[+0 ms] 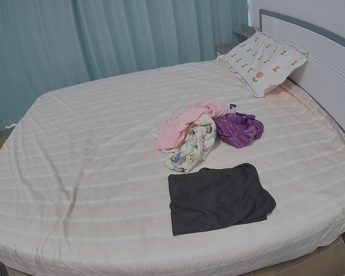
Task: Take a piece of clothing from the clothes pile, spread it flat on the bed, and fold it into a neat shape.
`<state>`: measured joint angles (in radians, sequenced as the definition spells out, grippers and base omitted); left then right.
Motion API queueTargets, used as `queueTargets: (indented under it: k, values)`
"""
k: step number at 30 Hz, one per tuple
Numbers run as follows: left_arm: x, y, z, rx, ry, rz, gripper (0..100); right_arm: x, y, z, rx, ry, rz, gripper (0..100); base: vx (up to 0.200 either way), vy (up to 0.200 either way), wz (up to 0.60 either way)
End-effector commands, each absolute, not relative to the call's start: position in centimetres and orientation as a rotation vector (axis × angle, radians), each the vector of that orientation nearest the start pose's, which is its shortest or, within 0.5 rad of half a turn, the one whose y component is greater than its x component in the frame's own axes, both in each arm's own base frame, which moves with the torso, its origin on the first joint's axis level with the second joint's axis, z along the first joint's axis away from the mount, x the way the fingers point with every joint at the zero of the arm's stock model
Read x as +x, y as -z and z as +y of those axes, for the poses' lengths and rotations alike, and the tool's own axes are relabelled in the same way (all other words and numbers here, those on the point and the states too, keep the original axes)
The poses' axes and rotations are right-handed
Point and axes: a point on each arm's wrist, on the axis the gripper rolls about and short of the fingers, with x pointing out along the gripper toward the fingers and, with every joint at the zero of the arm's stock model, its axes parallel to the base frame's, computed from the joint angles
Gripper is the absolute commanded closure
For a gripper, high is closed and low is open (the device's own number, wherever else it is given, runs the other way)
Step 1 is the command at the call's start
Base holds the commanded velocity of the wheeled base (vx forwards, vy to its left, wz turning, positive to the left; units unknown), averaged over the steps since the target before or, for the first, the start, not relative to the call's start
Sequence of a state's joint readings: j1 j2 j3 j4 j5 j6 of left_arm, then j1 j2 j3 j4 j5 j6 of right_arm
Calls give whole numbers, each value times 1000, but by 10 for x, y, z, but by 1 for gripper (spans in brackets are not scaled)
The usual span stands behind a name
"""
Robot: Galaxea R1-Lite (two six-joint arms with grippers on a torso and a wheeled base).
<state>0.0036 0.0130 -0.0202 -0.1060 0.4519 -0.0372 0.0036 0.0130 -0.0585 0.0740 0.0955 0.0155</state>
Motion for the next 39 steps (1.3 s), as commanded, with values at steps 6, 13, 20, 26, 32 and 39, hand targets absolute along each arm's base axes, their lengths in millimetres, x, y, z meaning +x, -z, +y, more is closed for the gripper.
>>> queueTargets:
  k: [6,13,20,26,32,39]
  values:
    - [-23,-82,6,-48,-276,-63,0,-27,-83,2,2,-92,18,0,0,0,0]
    - [-22,-82,2,-38,-91,-58,0,-27,-83,2,4,-103,19,0,0,0,0]
    - [-22,-75,0,4,11,23,0,-27,-83,2,5,-89,19,0,0,0,0]
    - [-22,-76,0,1,11,8,0,-27,-83,1,11,-31,19,0,0,0,0]
    - [-22,-76,0,1,11,5,0,-27,-83,2,-1,-92,8,0,0,0,0]
    - [-22,-76,0,0,11,6,0,-27,-83,2,-53,-65,7,0,0,0,0]
